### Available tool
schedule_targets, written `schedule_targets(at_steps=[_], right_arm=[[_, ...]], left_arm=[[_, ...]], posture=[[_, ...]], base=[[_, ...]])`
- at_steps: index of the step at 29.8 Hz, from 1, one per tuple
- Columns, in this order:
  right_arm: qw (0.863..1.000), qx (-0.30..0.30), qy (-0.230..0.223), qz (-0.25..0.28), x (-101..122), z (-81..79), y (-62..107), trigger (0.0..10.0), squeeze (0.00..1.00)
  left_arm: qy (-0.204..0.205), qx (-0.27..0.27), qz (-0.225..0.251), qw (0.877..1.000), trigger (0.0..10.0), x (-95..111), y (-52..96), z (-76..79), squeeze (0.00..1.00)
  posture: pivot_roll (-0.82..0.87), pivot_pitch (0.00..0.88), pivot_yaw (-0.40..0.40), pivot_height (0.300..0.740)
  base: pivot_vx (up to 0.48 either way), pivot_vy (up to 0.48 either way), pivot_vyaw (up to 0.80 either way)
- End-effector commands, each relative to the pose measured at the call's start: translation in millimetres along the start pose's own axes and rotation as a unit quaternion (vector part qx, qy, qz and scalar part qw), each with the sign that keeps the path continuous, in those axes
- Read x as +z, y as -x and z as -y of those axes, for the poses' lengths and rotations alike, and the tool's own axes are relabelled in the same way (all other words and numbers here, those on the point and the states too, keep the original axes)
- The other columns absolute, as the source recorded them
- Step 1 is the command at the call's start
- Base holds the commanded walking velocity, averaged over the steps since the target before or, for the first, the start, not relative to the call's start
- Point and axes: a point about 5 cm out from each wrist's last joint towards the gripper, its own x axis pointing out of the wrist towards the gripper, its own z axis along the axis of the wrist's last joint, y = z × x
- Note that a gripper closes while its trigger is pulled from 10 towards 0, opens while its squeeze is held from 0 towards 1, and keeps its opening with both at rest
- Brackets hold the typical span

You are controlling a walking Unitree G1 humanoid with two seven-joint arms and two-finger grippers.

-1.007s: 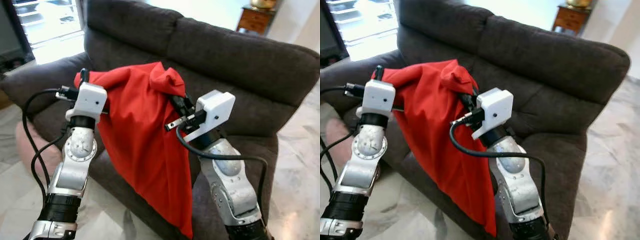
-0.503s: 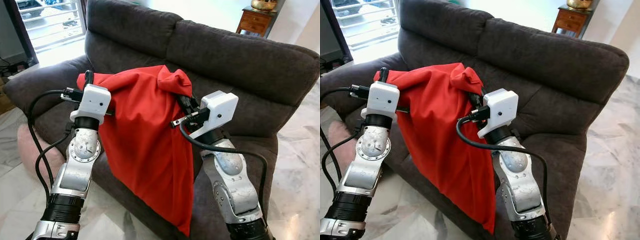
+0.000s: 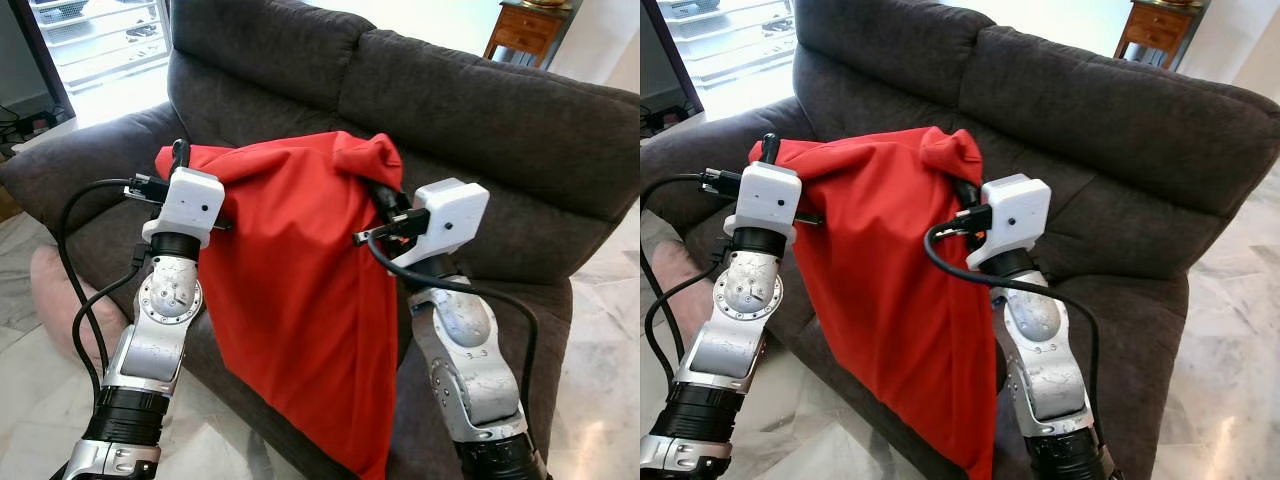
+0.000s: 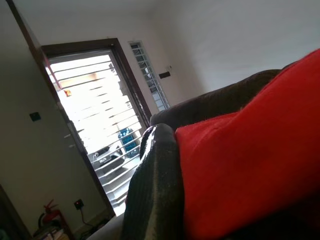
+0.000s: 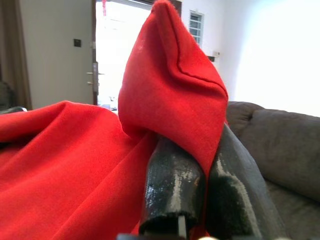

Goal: Move the pillow to the sofa from floor

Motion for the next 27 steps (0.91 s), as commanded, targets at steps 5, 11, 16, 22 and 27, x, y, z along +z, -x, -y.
schedule_targets(at_steps=[5, 11, 16, 22, 27], right_arm=[[1.000, -0.029, 0.012, 0.002, 1, 8.6, -2.6, 10.0, 0.00], [0.998, -0.059, 0.019, -0.021, -7, 18.1, -0.6, 10.0, 0.00], [0.994, -0.099, 0.019, -0.038, -16, 30.3, 0.7, 10.0, 0.00], [0.987, -0.120, 0.035, -0.098, -39, 34.9, 5.8, 10.0, 0.00], [0.989, -0.113, 0.027, -0.093, -39, 31.3, 5.6, 10.0, 0.00]], left_arm=[[0.017, -0.045, 0.005, 0.999, 10.0, 3, -3.5, 10.1, 0.00], [0.080, -0.137, -0.055, 0.986, 10.0, -12, 5.7, 32.9, 0.00], [0.083, -0.159, -0.085, 0.980, 10.0, -23, 15.4, 40.3, 0.00], [0.060, -0.169, -0.148, 0.973, 10.0, -44, 24.0, 39.6, 0.00], [0.051, -0.164, -0.153, 0.973, 10.0, -46, 24.9, 36.6, 0.00]], posture=[[0.03, 0.000, -0.076, 0.740], [0.04, 0.000, -0.079, 0.740], [0.03, 0.000, -0.079, 0.740], [0.04, 0.000, -0.085, 0.740], [0.04, 0.000, -0.084, 0.740]], base=[[0.337, 0.000, 0.00], [0.102, 0.000, 0.00], [0.000, 0.000, 0.00], [0.000, 0.000, 0.00], [0.000, 0.000, 0.00]])
